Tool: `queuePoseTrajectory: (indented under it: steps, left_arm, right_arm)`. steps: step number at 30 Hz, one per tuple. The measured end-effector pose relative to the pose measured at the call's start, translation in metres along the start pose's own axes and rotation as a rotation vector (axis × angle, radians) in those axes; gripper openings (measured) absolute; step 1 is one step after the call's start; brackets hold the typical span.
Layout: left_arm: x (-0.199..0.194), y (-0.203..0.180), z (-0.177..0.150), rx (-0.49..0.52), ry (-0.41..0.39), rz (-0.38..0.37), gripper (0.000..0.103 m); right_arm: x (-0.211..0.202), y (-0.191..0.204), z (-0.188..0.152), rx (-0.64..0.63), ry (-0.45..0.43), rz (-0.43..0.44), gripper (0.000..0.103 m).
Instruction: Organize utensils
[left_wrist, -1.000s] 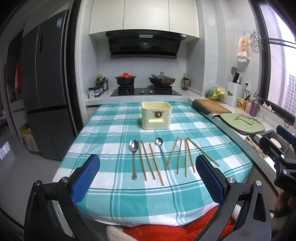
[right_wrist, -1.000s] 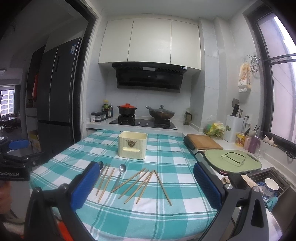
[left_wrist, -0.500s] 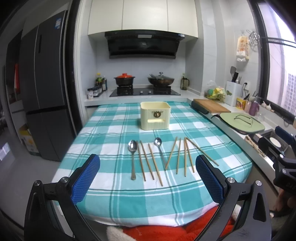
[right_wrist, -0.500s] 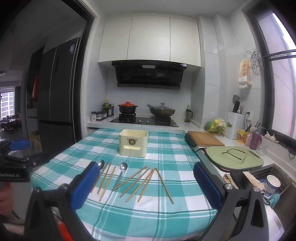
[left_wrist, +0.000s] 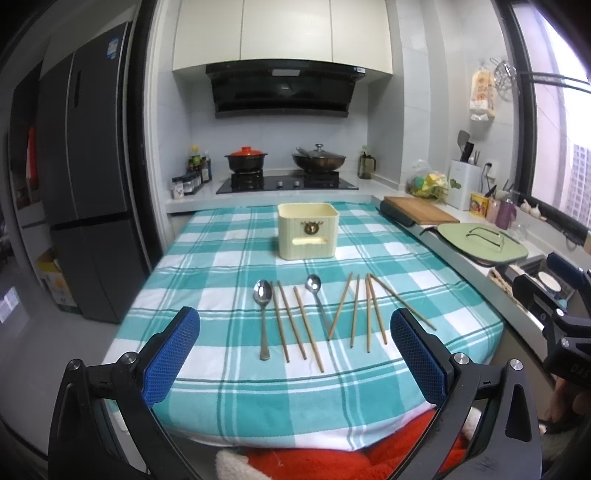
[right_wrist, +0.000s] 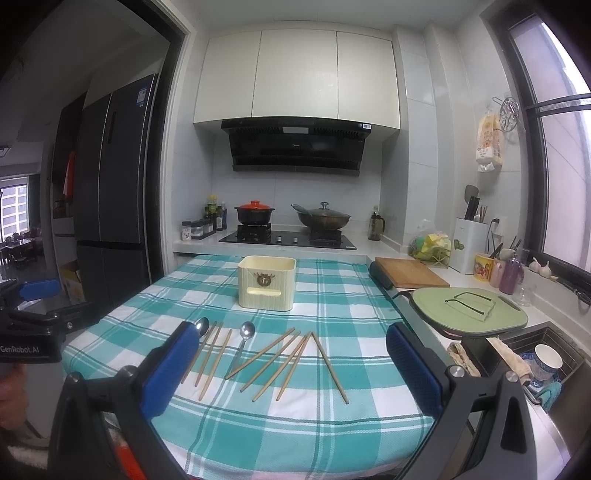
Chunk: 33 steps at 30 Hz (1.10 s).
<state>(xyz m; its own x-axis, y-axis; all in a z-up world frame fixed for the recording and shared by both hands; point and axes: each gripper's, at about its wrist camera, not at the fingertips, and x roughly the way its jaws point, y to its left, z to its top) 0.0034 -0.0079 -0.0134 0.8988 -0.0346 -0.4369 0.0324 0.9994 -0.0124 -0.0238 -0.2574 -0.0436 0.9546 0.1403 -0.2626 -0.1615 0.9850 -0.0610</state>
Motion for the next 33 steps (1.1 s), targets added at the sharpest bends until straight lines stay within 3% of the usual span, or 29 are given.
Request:
queuePoseTrajectory:
  steps: [33]
  left_arm:
    - [0.018, 0.000, 0.006, 0.010, 0.036, -0.015, 0.103]
  right_arm:
    - [0.021, 0.011, -0.004, 0.009, 0.058, 0.039, 0.103]
